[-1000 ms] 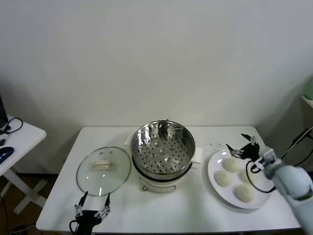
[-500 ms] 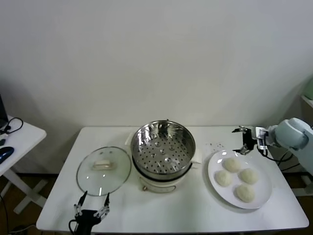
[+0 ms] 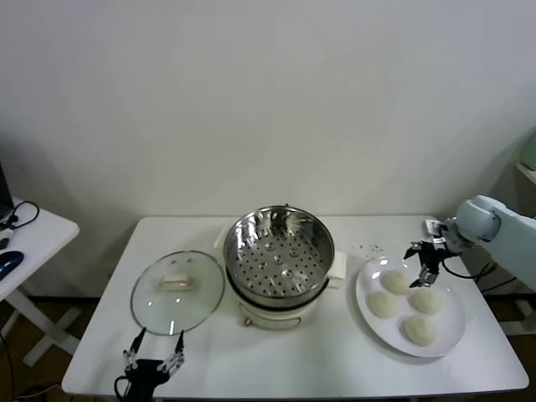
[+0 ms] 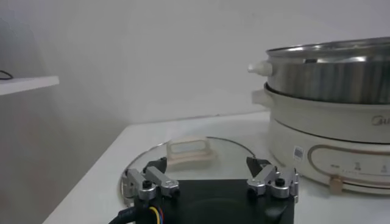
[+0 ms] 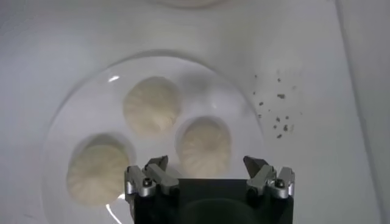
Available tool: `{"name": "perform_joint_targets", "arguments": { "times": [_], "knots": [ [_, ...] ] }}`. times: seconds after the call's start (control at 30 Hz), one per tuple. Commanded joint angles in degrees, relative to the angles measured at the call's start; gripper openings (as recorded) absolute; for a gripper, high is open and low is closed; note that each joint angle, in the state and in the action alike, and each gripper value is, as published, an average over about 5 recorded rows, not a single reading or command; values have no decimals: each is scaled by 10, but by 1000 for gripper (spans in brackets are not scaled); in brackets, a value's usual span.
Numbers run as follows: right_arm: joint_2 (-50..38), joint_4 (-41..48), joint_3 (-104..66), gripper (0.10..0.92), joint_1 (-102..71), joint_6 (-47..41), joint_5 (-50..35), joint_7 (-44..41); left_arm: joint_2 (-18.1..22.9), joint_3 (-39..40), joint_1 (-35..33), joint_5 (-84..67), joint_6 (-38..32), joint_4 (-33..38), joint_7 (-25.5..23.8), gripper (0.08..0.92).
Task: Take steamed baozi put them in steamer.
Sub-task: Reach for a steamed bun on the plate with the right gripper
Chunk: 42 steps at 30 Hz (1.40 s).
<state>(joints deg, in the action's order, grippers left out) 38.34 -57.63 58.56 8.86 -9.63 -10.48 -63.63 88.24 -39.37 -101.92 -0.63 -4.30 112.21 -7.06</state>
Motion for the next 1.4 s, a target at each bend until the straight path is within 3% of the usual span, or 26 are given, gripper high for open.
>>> {"name": "perform_joint_targets", "arguments": {
  "times": [0.03,0.93,1.23,1.4],
  "knots": [
    [88,106,60,823,25,8,4,-28,0,-2,1,6,1,-5,0,823],
    [123,125,65,823,9,33,50,-7,1,-13,5,19,-5,-29,5,823],
    [112,102,75,647,19,35,54,-7,0,-14,9,21,-6,-32,6,823],
    [102,80,86,620,35,37,54,-8,0,-16,10,24,-6,-37,8,823]
  ]
}}
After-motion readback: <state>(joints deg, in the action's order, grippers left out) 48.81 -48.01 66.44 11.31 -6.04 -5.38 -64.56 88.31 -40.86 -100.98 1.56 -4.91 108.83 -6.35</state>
